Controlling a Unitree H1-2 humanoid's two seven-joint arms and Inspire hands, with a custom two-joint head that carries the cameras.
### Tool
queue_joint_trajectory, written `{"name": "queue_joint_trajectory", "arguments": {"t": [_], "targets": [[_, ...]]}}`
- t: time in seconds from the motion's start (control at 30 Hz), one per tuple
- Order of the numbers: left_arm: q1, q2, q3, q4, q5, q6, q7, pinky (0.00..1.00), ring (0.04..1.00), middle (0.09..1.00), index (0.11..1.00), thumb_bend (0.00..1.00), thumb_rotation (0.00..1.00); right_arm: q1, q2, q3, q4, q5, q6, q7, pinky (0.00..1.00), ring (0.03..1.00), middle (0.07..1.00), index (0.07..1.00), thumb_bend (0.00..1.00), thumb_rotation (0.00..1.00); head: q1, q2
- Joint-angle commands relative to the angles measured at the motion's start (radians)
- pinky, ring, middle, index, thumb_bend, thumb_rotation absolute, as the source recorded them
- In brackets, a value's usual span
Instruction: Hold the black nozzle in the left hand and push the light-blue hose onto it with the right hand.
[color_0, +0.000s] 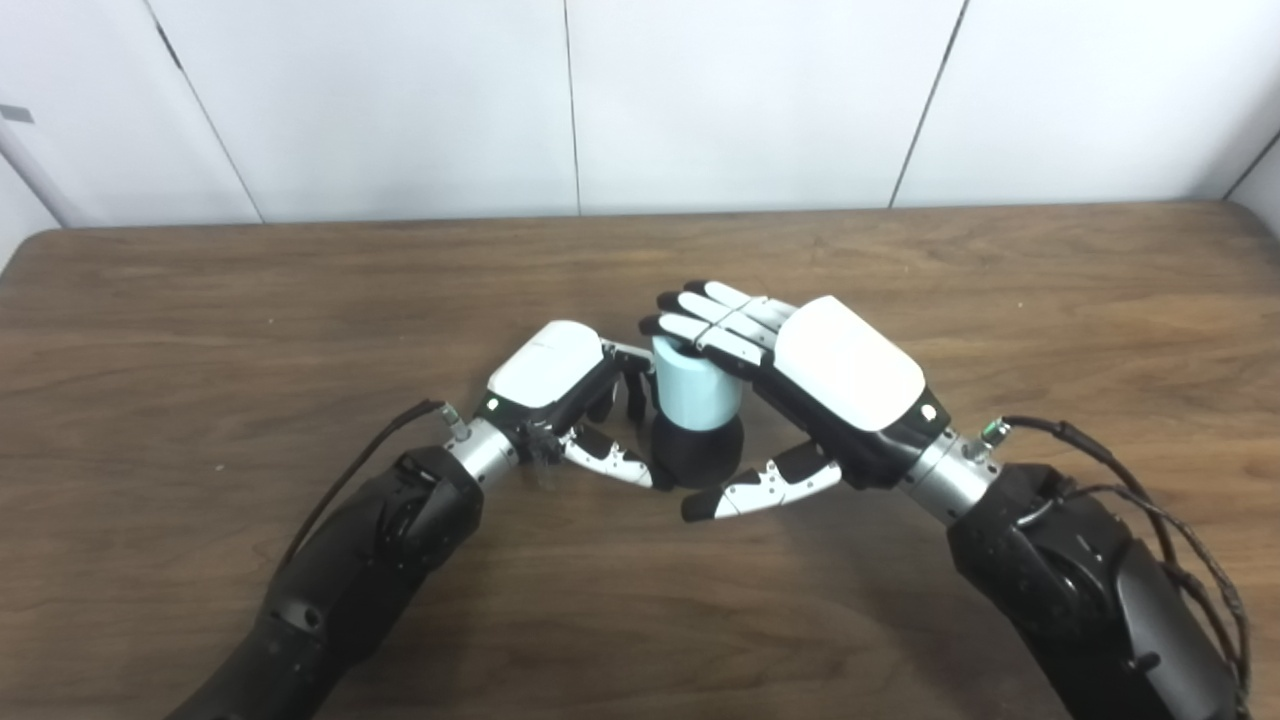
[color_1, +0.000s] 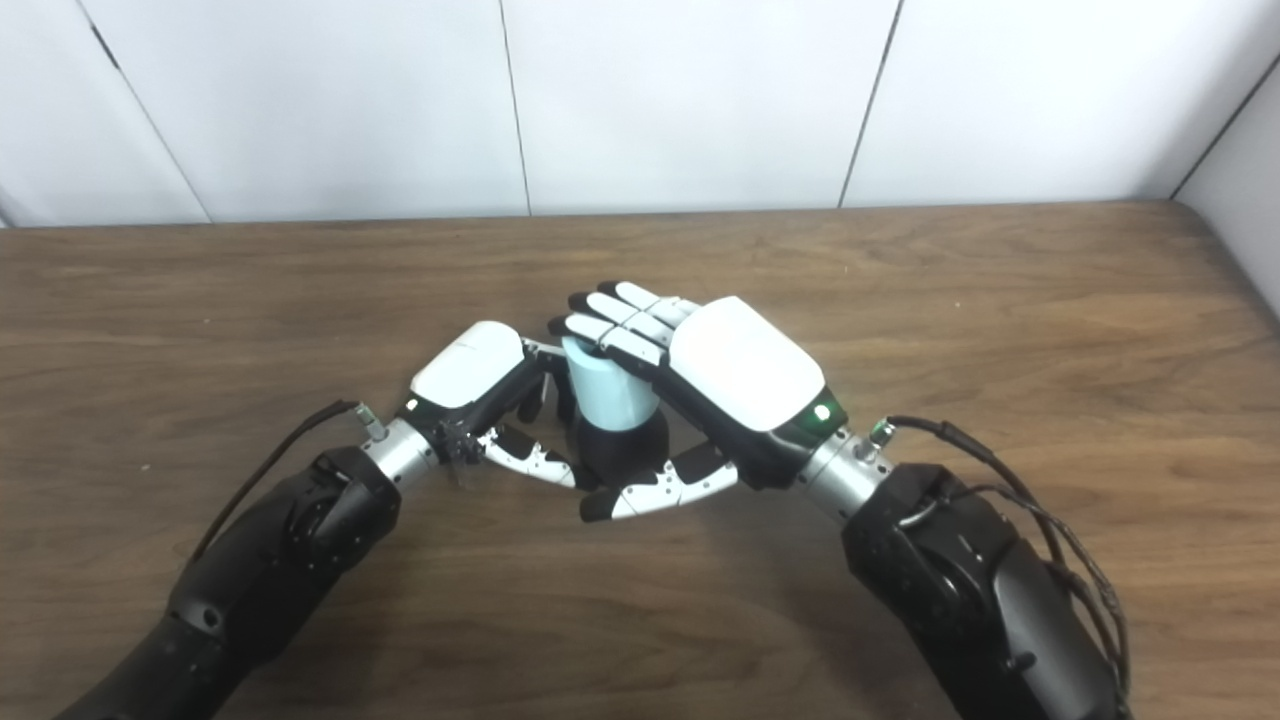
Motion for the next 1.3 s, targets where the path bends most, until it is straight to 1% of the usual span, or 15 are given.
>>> {"name": "queue_joint_trajectory", "arguments": {"t": [0.0, 0.23, 0.27, 0.33, 0.4, 0.53, 0.77, 0.83, 0.9, 0.97, 1.17, 1.27], "targets": [[0.029, -0.006, -0.034, 0.033, 0.035, 0.012, -0.065, 0.3, 0.371, 0.45, 0.506, 0.52, 0.0, 0.006, -0.007, 0.025, 0.022, -0.01, -0.01, 0.063, 0.81, 0.915, 0.919, 0.876, 0.61, 0.81, -0.002, 0.0], [0.036, -0.005, -0.033, 0.018, 0.032, 0.029, -0.08, 0.31, 0.378, 0.452, 0.505, 0.52, 0.0, -0.007, -0.003, 0.013, 0.004, -0.031, 0.002, 0.068, 0.81, 0.917, 0.922, 0.882, 0.6, 0.83, -0.004, 0.002], [0.036, -0.005, -0.033, 0.016, 0.033, 0.033, -0.082, 0.32, 0.381, 0.454, 0.504, 0.52, 0.0, -0.007, 0.0, 0.007, 0.004, -0.028, 0.002, 0.06, 0.8, 0.914, 0.923, 0.883, 0.6, 0.82, -0.004, 0.002], [0.036, -0.005, -0.034, 0.015, 0.032, 0.038, -0.085, 0.31, 0.379, 0.451, 0.505, 0.52, 0.0, -0.008, 0.005, -0.007, 0.003, -0.026, 0.003, 0.044, 0.78, 0.896, 0.914, 0.883, 0.59, 0.76, -0.005, 0.001], [0.036, -0.006, -0.034, 0.017, 0.032, 0.038, -0.084, 0.31, 0.376, 0.446, 0.508, 0.52, 0.0, -0.01, 0.009, -0.019, 0.002, -0.032, 0.005, 0.038, 0.77, 0.89, 0.913, 0.89, 0.58, 0.73, -0.004, 0.001], [0.035, -0.006, -0.035, 0.017, 0.033, 0.038, -0.083, 0.31, 0.377, 0.444, 0.508, 0.52, 0.0, -0.014, 0.011, -0.037, -0.002, -0.032, 0.009, 0.046, 0.76, 0.889, 0.916, 0.886, 0.56, 0.72, -0.004, 0.0], [0.029, -0.003, -0.039, 0.027, 0.037, 0.03, -0.081, 0.32, 0.38, 0.443, 0.51, 0.52, 0.0, -0.006, 0.019, -0.061, 0.003, -0.029, 0.005, 0.025, 0.72, 0.875, 0.907, 0.878, 0.58, 0.65, -0.003, -0.005], [0.028, -0.002, -0.039, 0.03, 0.034, 0.024, -0.08, 0.32, 0.382, 0.445, 0.509, 0.52, 0.0, -0.004, 0.025, -0.07, 0.0, -0.031, 0.014, 0.026, 0.71, 0.868, 0.907, 0.885, 0.59, 0.62, -0.004, -0.006], [0.028, -0.002, -0.039, 0.029, 0.033, 0.028, -0.083, 0.32, 0.383, 0.446, 0.51, 0.52, 0.0, -0.006, 0.025, -0.081, -0.007, -0.034, 0.028, 0.037, 0.71, 0.869, 0.914, 0.902, 0.59, 0.62, -0.004, -0.006], [0.028, -0.002, -0.04, 0.028, 0.035, 0.032, -0.085, 0.32, 0.386, 0.447, 0.51, 0.52, 0.0, -0.009, 0.027, -0.092, -0.013, -0.021, 0.037, 0.04, 0.72, 0.864, 0.913, 0.909, 0.59, 0.63, -0.005, -0.006], [0.027, -0.004, -0.04, 0.03, 0.042, 0.03, -0.075, 0.31, 0.38, 0.452, 0.505, 0.52, 0.0, -0.012, 0.05, -0.13, -0.027, 0.042, 0.054, 0.035, 0.69, 0.843, 0.894, 0.898, 0.57, 0.56, -0.002, -0.01], [0.025, -0.005, -0.039, 0.03, 0.042, 0.029, -0.073, 0.31, 0.378, 0.451, 0.505, 0.52, 0.0, -0.006, 0.063, -0.145, -0.033, 0.077, 0.062, 0.032, 0.69, 0.841, 0.899, 0.906, 0.56, 0.53, -0.002, -0.01]]}}
